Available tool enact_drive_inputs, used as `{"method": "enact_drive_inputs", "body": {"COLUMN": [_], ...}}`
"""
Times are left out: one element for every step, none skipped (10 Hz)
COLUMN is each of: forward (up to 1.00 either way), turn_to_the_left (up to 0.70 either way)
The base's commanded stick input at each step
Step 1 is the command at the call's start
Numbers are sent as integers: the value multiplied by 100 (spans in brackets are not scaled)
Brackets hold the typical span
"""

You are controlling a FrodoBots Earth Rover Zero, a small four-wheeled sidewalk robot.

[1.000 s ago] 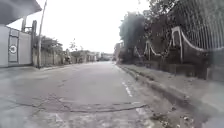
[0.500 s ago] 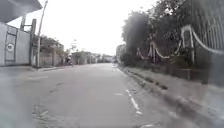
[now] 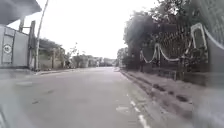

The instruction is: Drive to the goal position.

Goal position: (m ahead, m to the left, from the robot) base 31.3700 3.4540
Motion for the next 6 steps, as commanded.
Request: {"method": "enact_drive_inputs", "body": {"forward": [100,100,100,100,100,100], "turn_to_the_left": [-3,-3,-3,-3,-3,-3]}}
